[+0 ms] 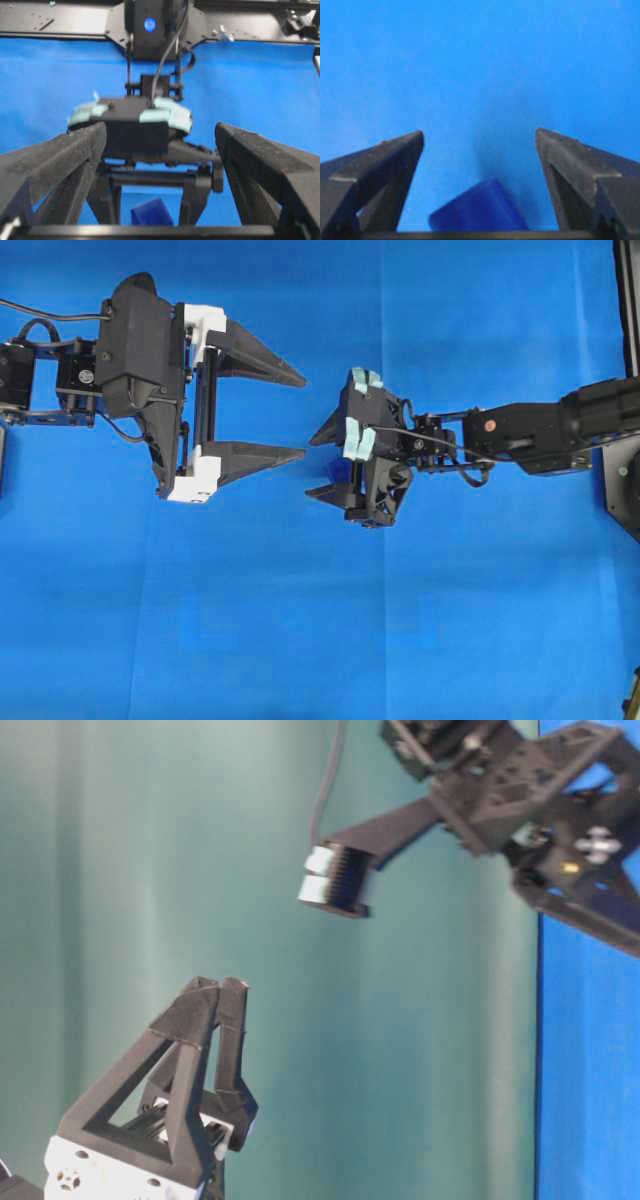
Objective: Handover the blue block to the right arm after grasping it with the left arm, then place it in the designated position.
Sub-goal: 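Open the right gripper to release the cube on the table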
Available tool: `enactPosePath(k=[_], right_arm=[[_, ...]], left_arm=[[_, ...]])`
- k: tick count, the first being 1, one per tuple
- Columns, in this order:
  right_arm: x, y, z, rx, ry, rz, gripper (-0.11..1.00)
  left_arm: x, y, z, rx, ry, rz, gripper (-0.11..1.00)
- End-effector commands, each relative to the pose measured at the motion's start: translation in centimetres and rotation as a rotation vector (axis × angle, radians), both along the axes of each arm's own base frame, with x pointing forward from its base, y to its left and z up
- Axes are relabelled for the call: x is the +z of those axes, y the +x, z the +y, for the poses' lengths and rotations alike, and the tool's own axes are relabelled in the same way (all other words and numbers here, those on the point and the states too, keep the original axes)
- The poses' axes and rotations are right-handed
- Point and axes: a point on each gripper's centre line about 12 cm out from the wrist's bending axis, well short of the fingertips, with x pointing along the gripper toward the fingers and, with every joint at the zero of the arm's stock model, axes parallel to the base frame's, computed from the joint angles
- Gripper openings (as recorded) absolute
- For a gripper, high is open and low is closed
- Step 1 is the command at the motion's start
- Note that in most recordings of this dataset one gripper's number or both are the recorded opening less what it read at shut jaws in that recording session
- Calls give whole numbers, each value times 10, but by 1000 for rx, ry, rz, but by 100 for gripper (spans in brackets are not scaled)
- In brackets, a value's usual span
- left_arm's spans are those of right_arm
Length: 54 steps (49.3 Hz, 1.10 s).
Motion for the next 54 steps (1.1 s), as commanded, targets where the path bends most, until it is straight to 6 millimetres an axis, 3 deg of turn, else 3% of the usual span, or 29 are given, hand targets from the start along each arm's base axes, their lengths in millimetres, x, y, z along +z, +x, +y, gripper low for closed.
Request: enactPosePath(k=[1,18,29,43,54], right_arm=[[31,-1,1,5,-7,-57,88],[113,-32,0,20,-55,-129,88],[152,-60,-1,22,-85,-173,88],[182,-95,-2,17,-111,-213,88],[185,-105,-2,16,-113,-228,88]], left_arm=[[13,-3,-1,-2,1,-37,93],[13,-3,-1,-1,0,-38,93],[12,-3,0,0,0,-35,93],[13,-3,0,0,1,-37,93],[13,-3,-1,-1,-2,-38,93]])
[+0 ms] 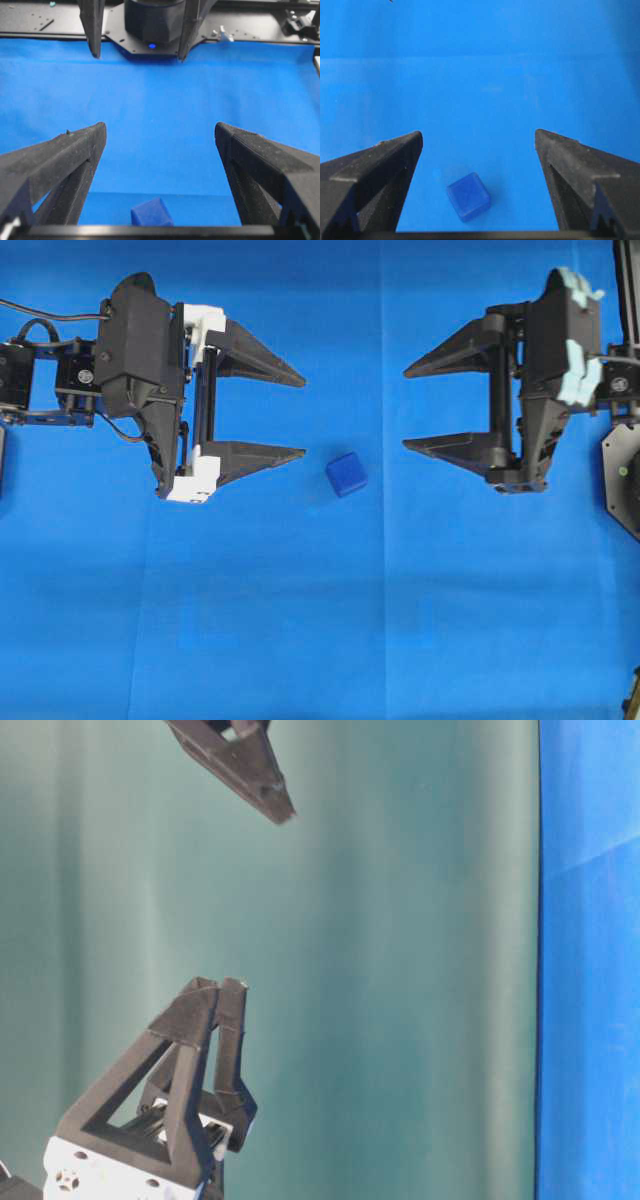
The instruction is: Handover the blue block to the right arm after grasping it with the left arm, then place it in the designated position.
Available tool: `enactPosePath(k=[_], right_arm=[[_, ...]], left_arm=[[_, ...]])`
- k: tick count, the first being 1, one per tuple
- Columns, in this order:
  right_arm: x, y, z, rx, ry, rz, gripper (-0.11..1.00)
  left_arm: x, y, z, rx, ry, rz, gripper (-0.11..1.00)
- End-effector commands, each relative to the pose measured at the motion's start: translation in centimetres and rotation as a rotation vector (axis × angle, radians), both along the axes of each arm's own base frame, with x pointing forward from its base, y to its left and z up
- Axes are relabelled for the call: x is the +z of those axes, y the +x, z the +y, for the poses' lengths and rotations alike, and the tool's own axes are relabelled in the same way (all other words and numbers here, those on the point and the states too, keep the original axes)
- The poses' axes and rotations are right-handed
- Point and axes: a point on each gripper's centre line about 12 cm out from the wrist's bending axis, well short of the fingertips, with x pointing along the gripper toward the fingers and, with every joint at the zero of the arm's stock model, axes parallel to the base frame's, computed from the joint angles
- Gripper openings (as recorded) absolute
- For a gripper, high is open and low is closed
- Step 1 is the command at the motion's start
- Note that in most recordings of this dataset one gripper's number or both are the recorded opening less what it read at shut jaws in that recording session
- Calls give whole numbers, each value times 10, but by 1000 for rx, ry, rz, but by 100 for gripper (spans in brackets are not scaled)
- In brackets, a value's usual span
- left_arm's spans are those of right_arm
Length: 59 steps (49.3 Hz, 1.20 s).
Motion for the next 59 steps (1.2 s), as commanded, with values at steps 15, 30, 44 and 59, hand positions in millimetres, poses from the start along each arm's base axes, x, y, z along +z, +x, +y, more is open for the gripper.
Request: enactPosePath(k=[15,30,44,59], right_arm=[[5,1,0,6,-13,-18,88],[21,-1,1,34,-62,-158,88],[9,-6,-1,52,-76,-267,88],[0,-9,-2,52,-66,-282,88]], left_arm=[[13,-3,-1,-1,-3,-38,93],[12,-3,-1,-1,-2,-38,93],[12,-3,0,0,-2,-37,93],[12,-3,-1,-1,-3,-41,93]])
